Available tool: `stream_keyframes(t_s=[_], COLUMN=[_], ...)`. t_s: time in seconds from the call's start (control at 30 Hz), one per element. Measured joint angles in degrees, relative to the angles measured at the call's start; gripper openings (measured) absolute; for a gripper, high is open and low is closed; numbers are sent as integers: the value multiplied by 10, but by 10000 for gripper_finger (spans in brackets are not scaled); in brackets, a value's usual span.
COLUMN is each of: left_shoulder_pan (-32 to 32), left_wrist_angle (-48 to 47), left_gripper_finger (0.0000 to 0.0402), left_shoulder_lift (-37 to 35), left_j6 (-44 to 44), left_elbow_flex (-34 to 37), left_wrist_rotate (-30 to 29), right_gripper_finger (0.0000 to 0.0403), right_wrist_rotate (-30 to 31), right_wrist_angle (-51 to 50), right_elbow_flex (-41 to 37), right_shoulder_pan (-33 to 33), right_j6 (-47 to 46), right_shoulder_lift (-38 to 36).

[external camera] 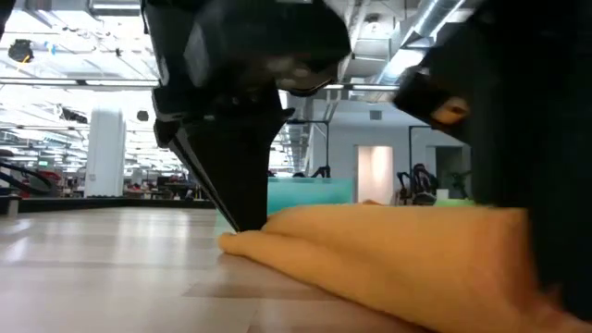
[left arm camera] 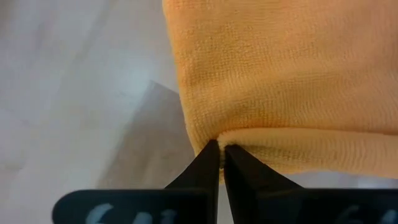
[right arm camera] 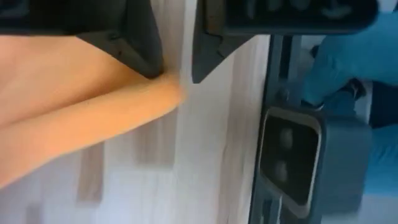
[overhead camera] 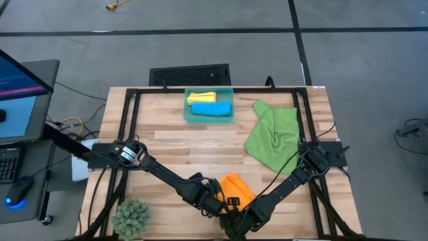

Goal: Roll microfiber towels into tight, uniform cylinder then place into a basket
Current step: Roll the orange microfiber towel

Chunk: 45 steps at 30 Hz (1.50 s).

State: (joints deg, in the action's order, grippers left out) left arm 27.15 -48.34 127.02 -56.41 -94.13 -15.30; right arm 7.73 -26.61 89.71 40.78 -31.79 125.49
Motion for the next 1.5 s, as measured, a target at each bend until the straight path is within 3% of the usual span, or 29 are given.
stream_keyframes(t_s=[0.17, 0.4, 0.5, 0.63, 0.7, 0.97, 1.23, 1.4, 1.5], left_shoulder_pan=[-2, -3, -3, -4, -4, -4, -4, -4, -4], left_wrist_angle=[-7, -5, -5, -4, -4, -3, -2, -2, -2], left_gripper_finger=[6, 6, 6, 6, 6, 6, 6, 6, 6], left_shoulder_lift=[1, 2, 2, 2, 2, 2, 2, 2, 2], left_j6=[-9, -19, -34, -58, -72, -125, -127, -127, -124], left_elbow_flex=[2, 2, 2, 3, 3, 3, 3, 3, 3], left_wrist_rotate=[-7, -10, -9, -3, 4, 11, 16, 16, 16], right_gripper_finger=[135, 141, 137, 133, 133, 145, 165, 173, 173], right_wrist_rotate=[-4, 56, 118, 278, 307, 261, 253, 251, 226], right_wrist_angle=[-58, -107, -103, -49, -19, 2, -36, -74, -96], right_elbow_flex=[0, 0, 1, 1, 2, 1, 1, 1, 1], right_shoulder_pan=[3, 47, 79, 124, 133, 97, 66, 43, 30], right_j6=[-64, -82, -52, 41, 101, 202, 200, 153, 140], right_shoulder_lift=[-5, -35, -52, -53, -46, -14, -14, -14, -14])
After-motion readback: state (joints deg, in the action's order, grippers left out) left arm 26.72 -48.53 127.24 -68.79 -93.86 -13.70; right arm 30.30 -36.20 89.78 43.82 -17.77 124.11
